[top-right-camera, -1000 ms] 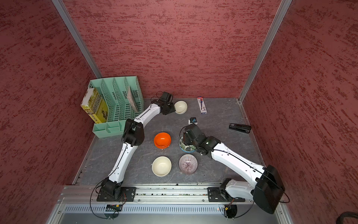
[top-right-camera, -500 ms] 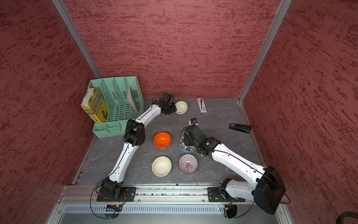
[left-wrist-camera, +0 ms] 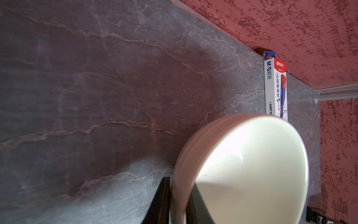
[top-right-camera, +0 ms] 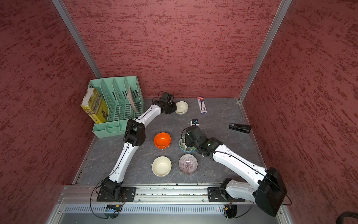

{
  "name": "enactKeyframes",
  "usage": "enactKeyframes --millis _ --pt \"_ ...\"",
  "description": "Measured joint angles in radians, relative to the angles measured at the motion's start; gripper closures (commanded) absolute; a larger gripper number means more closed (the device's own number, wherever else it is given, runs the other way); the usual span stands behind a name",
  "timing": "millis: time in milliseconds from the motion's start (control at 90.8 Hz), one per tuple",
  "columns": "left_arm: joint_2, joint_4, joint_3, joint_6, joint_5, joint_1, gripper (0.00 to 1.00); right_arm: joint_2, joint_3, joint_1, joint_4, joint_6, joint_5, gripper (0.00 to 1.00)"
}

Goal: Stack the bowls
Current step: Pick up the bowl from the center of the board, then place the bowl in the bowl.

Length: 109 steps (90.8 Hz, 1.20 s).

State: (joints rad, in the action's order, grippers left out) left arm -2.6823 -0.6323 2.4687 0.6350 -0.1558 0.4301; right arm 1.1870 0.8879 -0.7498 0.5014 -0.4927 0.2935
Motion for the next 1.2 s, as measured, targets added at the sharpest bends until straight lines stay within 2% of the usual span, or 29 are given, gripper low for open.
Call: enactKeyframes --millis 99,286,529,617,727,926,1069,1201 --pt "-0.001 -0.017 0.0 -0.002 -0.001 -0.003 1.0 -0.003 -0.002 0.0 0.0 -0.001 0.003 0.4" --pt "0.005 -0.025 -0.019 -0.015 -0.004 -0.01 1.0 -0.005 -0.015 0.0 -0.002 -0.001 0.004 0.4" --pt "0.164 -0.108 -0.163 -0.094 0.006 -0.017 1.0 -0.005 -0.018 0.003 -0.003 0.0 0.006 0.39" --pt "0.295 -0.143 -0.266 -0.137 0.006 -0.017 1.0 -0.006 -0.018 0.024 -0.005 0.003 0.003 0.39" --pt "0.529 -0.173 -0.456 -0.184 0.007 -0.014 1.0 -0.007 -0.017 0.084 -0.014 0.015 -0.016 0.38" --pt "0.947 -0.225 -0.812 -0.233 0.024 0.012 1.0 0.037 0.046 0.258 -0.034 0.042 -0.092 0.38" --pt "1.157 -0.297 -1.043 -0.233 0.025 0.072 1.0 0.116 0.097 0.339 -0.06 0.056 -0.146 0.37" --pt "1.3 -0.399 -1.211 -0.206 0.035 0.163 1.0 0.176 0.106 0.366 -0.068 0.069 -0.183 0.37"
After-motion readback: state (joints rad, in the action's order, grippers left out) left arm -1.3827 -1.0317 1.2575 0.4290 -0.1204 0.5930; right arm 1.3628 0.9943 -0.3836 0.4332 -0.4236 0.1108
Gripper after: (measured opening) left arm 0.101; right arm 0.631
